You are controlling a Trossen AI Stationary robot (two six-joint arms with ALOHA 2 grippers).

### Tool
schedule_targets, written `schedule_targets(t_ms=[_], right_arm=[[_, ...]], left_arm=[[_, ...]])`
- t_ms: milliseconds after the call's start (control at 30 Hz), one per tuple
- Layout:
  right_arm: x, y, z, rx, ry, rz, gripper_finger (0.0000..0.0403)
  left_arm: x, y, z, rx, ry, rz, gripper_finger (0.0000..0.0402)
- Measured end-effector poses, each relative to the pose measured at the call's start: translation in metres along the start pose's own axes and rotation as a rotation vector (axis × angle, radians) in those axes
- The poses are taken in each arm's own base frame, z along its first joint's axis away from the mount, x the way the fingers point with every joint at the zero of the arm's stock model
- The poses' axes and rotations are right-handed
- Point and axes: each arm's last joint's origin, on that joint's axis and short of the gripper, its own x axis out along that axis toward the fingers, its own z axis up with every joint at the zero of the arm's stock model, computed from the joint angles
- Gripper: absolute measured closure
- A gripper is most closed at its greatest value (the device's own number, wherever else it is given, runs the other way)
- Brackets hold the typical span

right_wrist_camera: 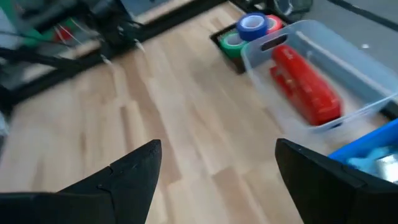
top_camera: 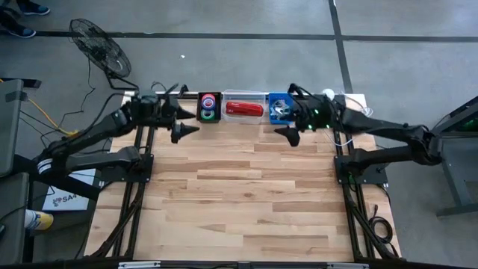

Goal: Pick and place Stapler, Stapler remover, tape
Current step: Return to Home Position

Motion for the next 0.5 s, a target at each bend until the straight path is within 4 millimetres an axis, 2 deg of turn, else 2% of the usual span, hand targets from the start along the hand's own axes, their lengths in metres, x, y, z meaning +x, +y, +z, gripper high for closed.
schedule_targets(t_ms=[233,500], right_arm=[[-0.016,0.011,-0.041,0.078,-0.172,0.097,0.0096],[-0.015,0.008,-0.098,0.184,-0.276,0.186,0.0096]], left_arm=[[0.007,-0.010,-0.041,-0.054,-0.092,-0.044,0.0074],[0.007,-0.018,-0.074,-0.077,-0.106,-0.039,0.0074]])
